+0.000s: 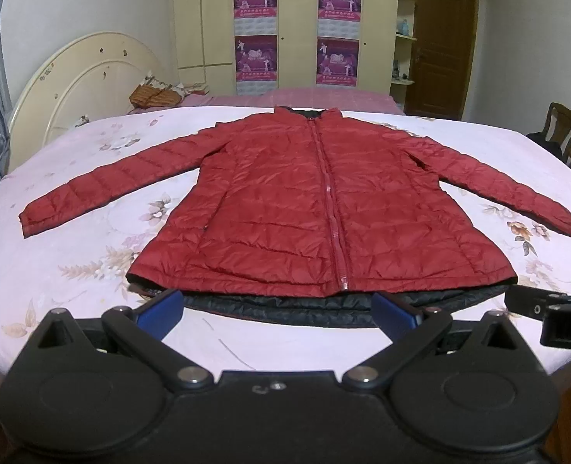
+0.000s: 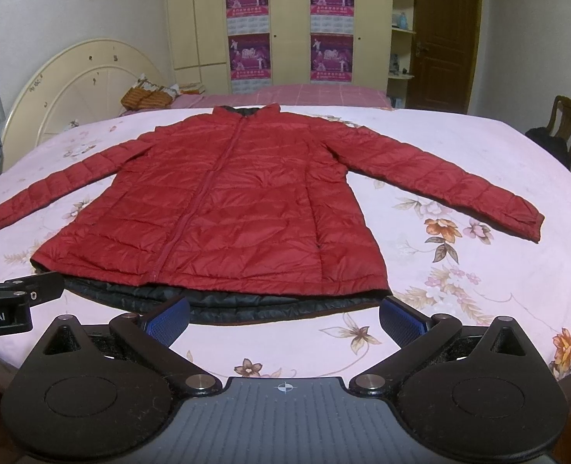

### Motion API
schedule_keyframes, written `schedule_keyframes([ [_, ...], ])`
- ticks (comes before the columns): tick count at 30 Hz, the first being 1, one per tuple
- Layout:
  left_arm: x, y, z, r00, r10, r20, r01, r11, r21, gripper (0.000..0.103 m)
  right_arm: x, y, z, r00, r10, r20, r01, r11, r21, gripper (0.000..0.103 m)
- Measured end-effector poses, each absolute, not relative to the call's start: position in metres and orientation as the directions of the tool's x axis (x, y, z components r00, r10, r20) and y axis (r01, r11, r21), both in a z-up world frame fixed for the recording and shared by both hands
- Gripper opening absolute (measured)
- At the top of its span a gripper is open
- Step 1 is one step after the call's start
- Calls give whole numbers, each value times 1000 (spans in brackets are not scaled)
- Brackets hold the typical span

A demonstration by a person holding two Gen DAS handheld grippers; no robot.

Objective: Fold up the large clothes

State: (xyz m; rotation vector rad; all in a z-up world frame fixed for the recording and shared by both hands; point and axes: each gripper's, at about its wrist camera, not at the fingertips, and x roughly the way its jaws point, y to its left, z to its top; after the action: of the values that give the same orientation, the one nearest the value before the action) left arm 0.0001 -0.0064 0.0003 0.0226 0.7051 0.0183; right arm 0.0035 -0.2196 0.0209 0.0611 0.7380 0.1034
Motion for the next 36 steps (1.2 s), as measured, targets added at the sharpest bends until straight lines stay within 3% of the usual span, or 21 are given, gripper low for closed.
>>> schedule_keyframes([
  [21,3,-2,-1,751,6,-660,-11,1000,-3,103,6,-219,22,736,106,-668,-62,994,89,103],
  [36,50,2,0,748,-51,-662,22,998,-53,103,39,-233,22,749,38,-661,22,996,83,103],
])
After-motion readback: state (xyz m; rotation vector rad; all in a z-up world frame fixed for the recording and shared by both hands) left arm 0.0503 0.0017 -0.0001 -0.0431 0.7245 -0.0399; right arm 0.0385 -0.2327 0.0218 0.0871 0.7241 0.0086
